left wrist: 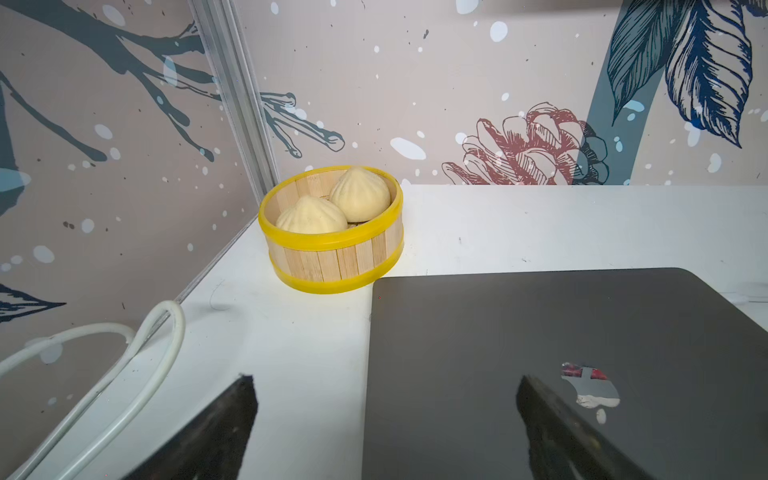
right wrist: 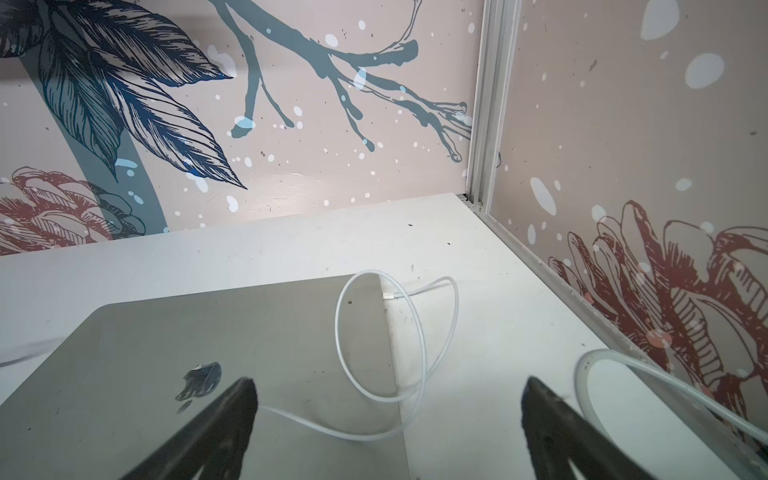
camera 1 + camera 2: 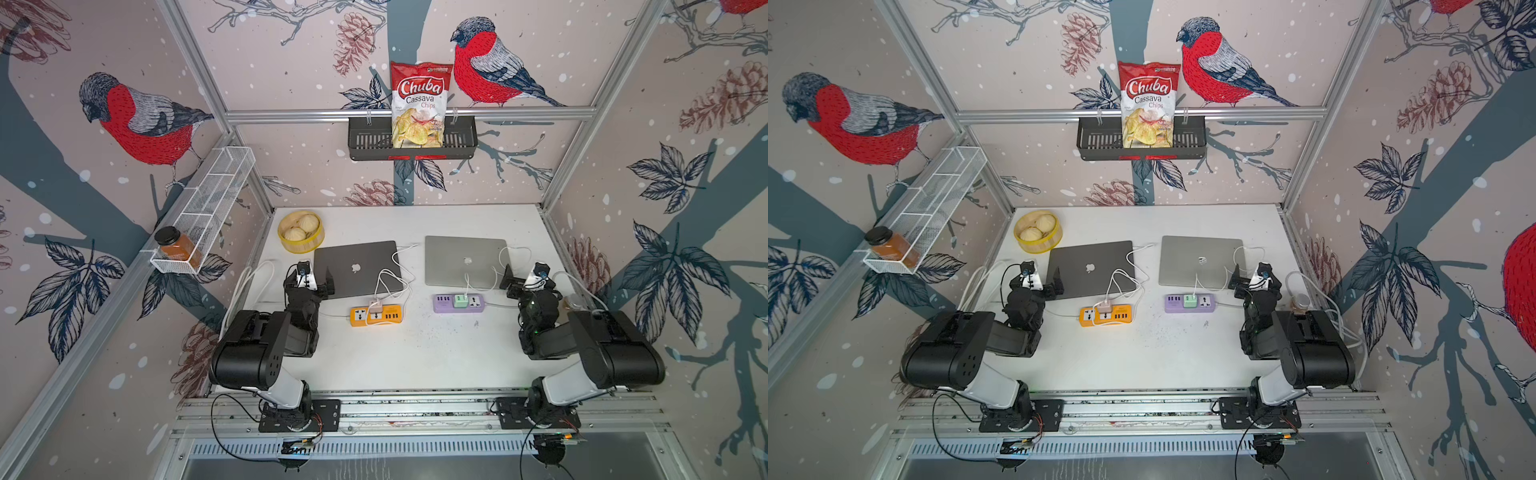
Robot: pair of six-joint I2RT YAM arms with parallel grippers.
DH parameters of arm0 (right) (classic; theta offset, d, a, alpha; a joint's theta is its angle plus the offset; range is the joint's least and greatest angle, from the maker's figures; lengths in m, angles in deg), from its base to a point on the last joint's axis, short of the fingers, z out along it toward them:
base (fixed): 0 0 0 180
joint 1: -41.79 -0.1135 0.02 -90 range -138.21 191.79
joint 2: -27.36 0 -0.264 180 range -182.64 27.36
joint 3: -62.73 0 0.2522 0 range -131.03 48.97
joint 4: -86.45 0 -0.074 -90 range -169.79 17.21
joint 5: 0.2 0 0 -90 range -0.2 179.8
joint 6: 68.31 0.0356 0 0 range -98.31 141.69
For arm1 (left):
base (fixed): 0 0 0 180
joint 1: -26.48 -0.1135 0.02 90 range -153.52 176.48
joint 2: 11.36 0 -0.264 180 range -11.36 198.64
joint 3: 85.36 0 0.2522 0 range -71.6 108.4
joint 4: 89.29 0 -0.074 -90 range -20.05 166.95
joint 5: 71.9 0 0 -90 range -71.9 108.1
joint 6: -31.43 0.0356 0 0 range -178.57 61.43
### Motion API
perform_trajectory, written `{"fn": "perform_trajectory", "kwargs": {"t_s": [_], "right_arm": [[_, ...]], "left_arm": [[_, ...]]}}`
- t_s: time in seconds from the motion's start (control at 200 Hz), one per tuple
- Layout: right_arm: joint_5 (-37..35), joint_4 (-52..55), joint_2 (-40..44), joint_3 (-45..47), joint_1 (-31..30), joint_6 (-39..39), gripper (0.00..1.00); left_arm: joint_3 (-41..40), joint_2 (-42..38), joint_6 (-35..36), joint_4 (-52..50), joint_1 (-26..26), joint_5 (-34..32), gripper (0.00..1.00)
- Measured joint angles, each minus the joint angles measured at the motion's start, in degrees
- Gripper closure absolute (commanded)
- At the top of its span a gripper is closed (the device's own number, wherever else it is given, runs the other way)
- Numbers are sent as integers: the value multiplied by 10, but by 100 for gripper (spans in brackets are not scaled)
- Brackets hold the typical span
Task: Unplug the laptop charger
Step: Remove the charging cable from the laptop.
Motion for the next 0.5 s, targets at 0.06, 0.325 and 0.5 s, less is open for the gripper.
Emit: {"fn": "perform_trajectory", "kwargs": {"t_s": [0.06,0.325,0.5], "right_arm": [[0,3,0,-2,2,0,0],[20,30,0,-21,28,16,0],[31,33,0,-22,28,17,0]], "left_arm": [[0,0,0,0,0,0,2],[0,0,0,0,0,0,2],[2,0,0,0,-3,3,2]]}}
